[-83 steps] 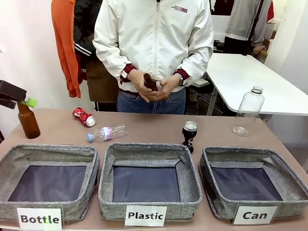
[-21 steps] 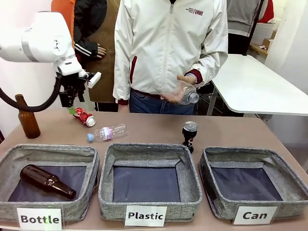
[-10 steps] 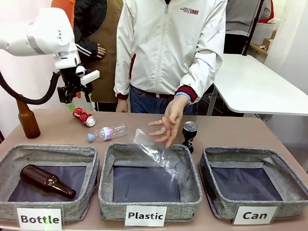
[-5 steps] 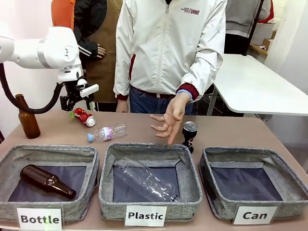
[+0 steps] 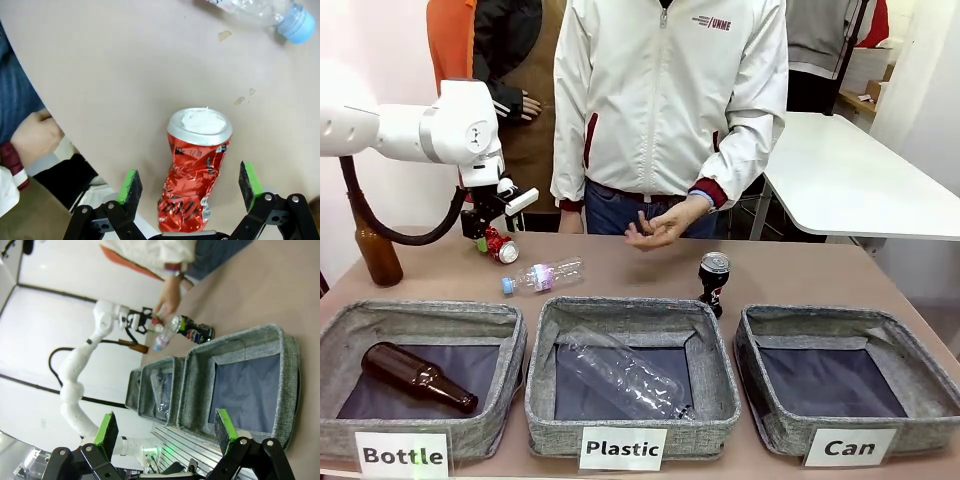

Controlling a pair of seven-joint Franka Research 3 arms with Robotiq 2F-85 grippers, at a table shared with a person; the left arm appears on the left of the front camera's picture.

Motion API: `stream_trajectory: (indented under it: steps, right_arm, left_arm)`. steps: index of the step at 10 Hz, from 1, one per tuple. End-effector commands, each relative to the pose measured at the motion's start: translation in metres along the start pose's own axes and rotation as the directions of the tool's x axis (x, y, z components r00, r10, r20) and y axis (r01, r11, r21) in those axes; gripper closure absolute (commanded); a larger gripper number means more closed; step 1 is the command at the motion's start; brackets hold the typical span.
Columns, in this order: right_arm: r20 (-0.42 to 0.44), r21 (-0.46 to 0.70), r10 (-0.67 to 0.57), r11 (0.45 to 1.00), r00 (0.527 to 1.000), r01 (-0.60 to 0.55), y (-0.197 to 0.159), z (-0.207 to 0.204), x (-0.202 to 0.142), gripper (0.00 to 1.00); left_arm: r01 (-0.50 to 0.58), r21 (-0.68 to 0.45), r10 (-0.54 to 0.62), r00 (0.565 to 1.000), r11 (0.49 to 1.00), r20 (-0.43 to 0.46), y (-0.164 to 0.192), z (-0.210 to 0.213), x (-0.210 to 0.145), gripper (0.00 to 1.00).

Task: Sort the can waste into the basket.
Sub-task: Pick up the can waste from the table and place it in the right Fabric basket.

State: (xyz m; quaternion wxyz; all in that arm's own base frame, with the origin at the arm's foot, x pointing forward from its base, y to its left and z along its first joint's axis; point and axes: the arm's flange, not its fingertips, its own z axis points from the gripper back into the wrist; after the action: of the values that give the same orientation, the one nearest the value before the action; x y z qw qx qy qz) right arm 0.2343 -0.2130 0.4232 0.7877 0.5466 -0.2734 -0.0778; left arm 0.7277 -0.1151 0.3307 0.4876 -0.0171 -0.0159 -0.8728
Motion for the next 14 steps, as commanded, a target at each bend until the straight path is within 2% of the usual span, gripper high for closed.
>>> stream_trajectory:
  steps: [1, 5, 11, 12, 13, 14]
  right_arm:
    - [0.017, 0.019, 0.025, 0.999, 1.000, -0.025, 0.000, 0.000, 0.003, 0.00]
    - [0.017, 0.019, 0.025, 0.999, 1.000, -0.025, 0.000, 0.000, 0.003, 0.00]
    - [0.017, 0.019, 0.025, 0.999, 1.000, -0.025, 0.000, 0.000, 0.003, 0.00]
    - [0.017, 0.019, 0.025, 0.999, 1.000, -0.025, 0.000, 0.000, 0.003, 0.00]
    - [0.017, 0.019, 0.025, 0.999, 1.000, -0.025, 0.000, 0.000, 0.003, 0.00]
    - [0.017, 0.019, 0.025, 0.999, 1.000, -0.025, 0.000, 0.000, 0.003, 0.00]
  left_arm:
    - [-0.033, -0.052, 0.032, 0.999, 0.998, -0.029, 0.007, -0.003, -0.005, 0.00]
    - [-0.018, -0.082, 0.018, 1.000, 0.996, -0.004, 0.009, -0.006, 0.000, 0.00]
    - [-0.023, -0.135, 0.019, 0.999, 0.991, -0.035, 0.011, -0.012, 0.004, 0.00]
    - [-0.043, -0.146, 0.036, 0.998, 0.988, -0.051, 0.011, -0.014, 0.004, 0.58]
    - [-0.042, -0.137, 0.034, 0.998, 0.990, -0.059, 0.013, -0.014, 0.003, 0.58]
    - [-0.043, -0.138, 0.034, 0.998, 0.989, -0.061, 0.015, -0.016, 0.003, 1.00]
